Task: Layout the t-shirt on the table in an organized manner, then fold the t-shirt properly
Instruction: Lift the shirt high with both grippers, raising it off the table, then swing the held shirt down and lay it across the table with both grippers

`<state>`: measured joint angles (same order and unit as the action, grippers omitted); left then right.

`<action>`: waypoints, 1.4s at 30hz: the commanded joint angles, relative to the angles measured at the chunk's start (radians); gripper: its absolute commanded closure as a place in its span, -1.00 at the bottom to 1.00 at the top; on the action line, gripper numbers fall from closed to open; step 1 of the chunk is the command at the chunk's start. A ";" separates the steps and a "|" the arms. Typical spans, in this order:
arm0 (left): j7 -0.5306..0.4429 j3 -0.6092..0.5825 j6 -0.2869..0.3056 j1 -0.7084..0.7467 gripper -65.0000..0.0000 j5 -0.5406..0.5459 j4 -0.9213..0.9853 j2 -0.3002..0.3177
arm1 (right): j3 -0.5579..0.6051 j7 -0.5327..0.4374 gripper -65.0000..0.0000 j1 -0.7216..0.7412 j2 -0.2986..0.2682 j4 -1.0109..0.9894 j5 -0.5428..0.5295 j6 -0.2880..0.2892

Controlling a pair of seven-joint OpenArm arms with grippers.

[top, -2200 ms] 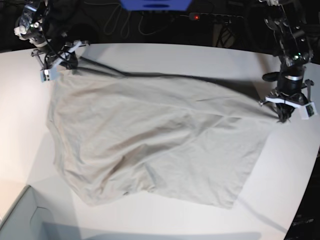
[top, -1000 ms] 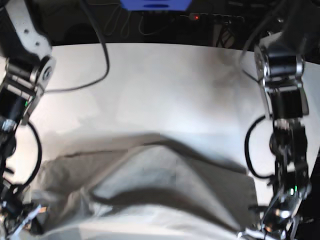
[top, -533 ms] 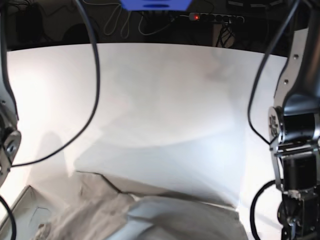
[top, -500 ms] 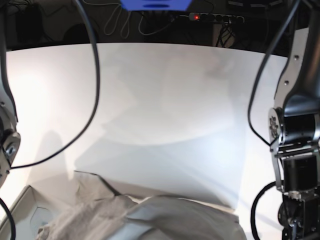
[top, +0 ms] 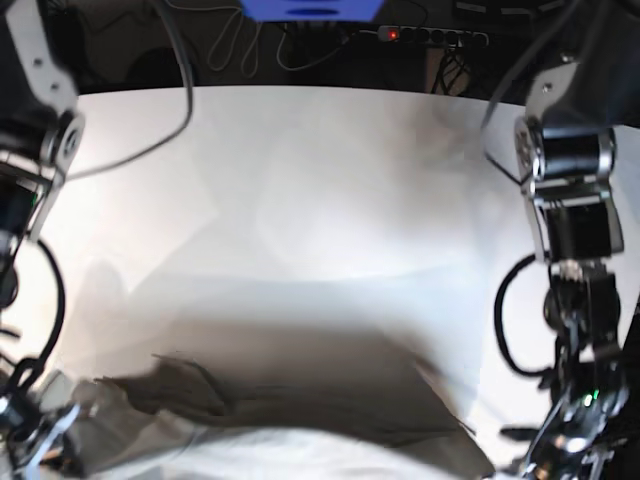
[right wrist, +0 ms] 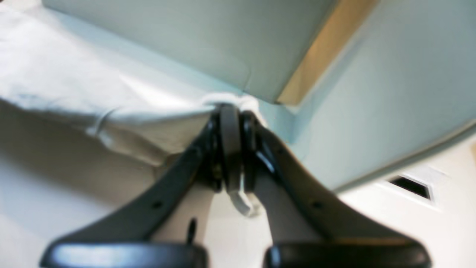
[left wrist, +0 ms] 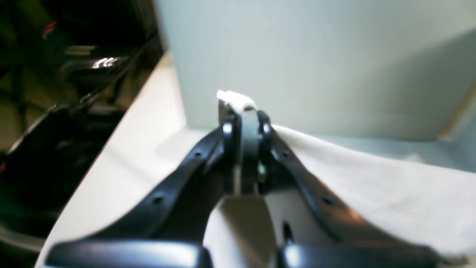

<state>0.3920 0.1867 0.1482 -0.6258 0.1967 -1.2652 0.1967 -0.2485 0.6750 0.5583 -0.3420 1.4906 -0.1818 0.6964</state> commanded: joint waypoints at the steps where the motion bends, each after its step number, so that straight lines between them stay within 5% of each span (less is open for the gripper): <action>1: -0.038 0.026 0.006 0.011 1.00 0.010 -0.052 0.010 | -0.015 -0.027 1.00 -0.028 -0.018 0.060 -0.009 0.002; 9: -0.038 0.122 0.003 0.358 1.00 0.011 -0.307 0.004 | -0.160 -0.031 1.00 -0.438 0.082 0.382 -0.011 0.002; 17: -0.038 0.227 0.003 0.510 1.00 0.074 -0.462 0.010 | -0.295 -0.034 1.00 -0.554 0.149 0.519 -0.008 0.002; 28: 0.028 0.155 0.004 0.287 1.00 0.094 -0.354 0.027 | -0.246 0.053 1.00 -0.271 0.080 0.417 0.000 0.002; 34: 0.025 0.044 0.003 0.056 1.00 0.097 -0.061 0.027 | -0.094 0.053 1.00 0.006 0.025 0.080 0.000 0.002; 42: 0.022 -0.019 0.003 -0.296 1.00 0.102 0.238 0.013 | 0.100 -0.153 1.00 0.487 -0.065 -0.519 0.000 0.002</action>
<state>0.4442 0.1684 0.1555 -0.8810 0.2947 -1.0107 0.2066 -0.1429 0.5522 1.0046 -0.3943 0.9447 -0.1673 0.6975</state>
